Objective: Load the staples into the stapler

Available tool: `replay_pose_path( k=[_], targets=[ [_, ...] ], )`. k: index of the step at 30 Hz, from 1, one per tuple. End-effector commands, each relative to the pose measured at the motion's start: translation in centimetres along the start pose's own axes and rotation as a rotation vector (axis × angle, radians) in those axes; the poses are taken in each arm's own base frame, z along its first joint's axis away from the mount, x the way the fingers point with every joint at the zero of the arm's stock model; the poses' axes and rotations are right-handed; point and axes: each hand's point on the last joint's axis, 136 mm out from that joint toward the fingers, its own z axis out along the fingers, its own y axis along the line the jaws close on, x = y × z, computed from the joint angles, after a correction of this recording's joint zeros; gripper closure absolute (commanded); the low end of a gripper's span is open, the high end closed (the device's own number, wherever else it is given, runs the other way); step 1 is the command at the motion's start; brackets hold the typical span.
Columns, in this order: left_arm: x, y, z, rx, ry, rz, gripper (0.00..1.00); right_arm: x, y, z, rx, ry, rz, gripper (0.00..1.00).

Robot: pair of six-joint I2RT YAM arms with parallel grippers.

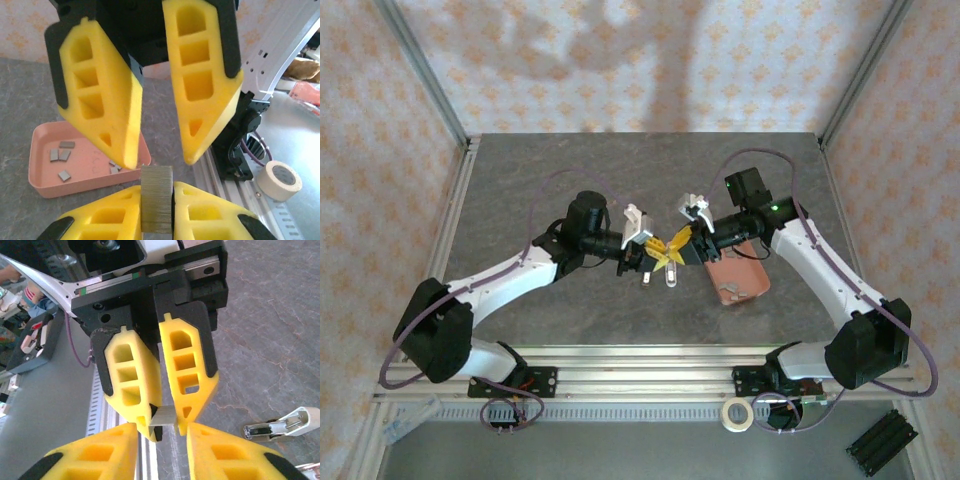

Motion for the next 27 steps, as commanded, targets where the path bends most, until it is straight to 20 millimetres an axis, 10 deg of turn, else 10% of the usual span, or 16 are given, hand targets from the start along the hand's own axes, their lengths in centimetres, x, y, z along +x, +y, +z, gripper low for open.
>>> replay_pose_path(
  k=[1, 9, 17, 27],
  targets=[
    [-0.4, -0.2, -0.8, -0.061, 0.032, 0.106, 0.84, -1.3, 0.8, -0.6, 0.010, -0.023, -0.012, 0.64],
    [3.4, 0.1, -1.5, -0.149, 0.236, 0.216, 0.84, -2.3, 0.5, -1.4, 0.096, -0.088, 0.034, 0.57],
    [9.1, -1.7, -0.9, -0.106, 0.510, 0.276, 0.82, -3.0, -4.5, -4.8, 0.448, -0.330, 0.239, 0.55],
    [15.0, -2.5, 0.9, -0.084, 0.733, 0.308, 0.82, 2.7, -10.2, -8.4, 0.641, -0.464, 0.699, 0.49]
  ],
)
